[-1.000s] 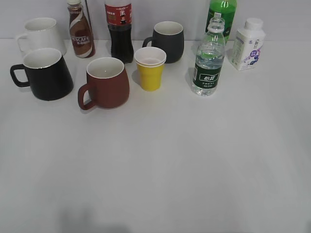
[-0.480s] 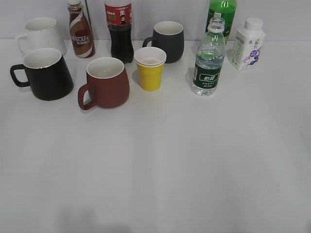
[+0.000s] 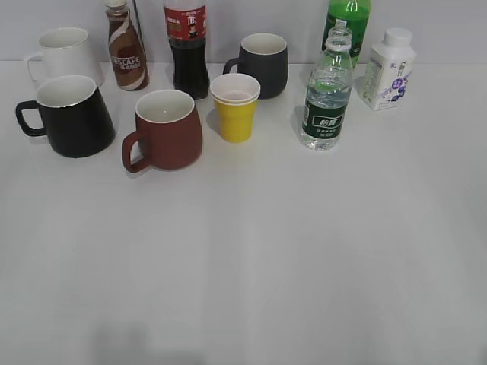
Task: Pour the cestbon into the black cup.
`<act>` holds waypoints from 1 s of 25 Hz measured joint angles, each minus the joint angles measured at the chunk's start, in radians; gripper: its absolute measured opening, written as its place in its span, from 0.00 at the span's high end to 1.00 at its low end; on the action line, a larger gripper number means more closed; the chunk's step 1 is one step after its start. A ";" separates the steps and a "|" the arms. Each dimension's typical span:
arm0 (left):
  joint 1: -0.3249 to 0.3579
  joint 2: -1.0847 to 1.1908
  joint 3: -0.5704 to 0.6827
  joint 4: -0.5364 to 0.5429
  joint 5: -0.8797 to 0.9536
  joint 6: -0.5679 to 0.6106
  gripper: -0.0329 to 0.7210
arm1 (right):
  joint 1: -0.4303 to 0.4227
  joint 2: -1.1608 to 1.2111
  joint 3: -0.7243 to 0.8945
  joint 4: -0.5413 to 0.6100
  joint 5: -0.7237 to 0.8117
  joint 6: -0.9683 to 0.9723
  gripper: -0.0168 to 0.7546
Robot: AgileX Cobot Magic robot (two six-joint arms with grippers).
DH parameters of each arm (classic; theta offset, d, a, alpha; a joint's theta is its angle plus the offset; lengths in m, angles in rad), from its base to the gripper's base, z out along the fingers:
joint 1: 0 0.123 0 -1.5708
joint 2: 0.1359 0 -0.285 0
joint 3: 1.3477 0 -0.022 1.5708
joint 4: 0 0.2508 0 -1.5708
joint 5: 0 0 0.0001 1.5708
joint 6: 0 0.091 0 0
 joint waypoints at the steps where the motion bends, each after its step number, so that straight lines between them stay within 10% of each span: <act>1: 0.000 0.000 0.000 -0.003 0.000 0.000 0.64 | 0.000 0.000 0.000 0.000 0.000 0.000 0.22; 6: 0.000 0.013 -0.018 -0.042 -0.140 0.000 0.64 | 0.000 0.000 0.000 0.000 0.000 0.000 0.22; 12: 0.000 0.153 0.041 -0.042 -0.908 0.000 0.64 | 0.000 0.000 0.000 0.000 0.000 0.000 0.22; 25: 0.000 0.971 0.280 0.052 -1.691 0.000 0.59 | 0.000 0.000 0.000 0.000 0.000 0.000 0.22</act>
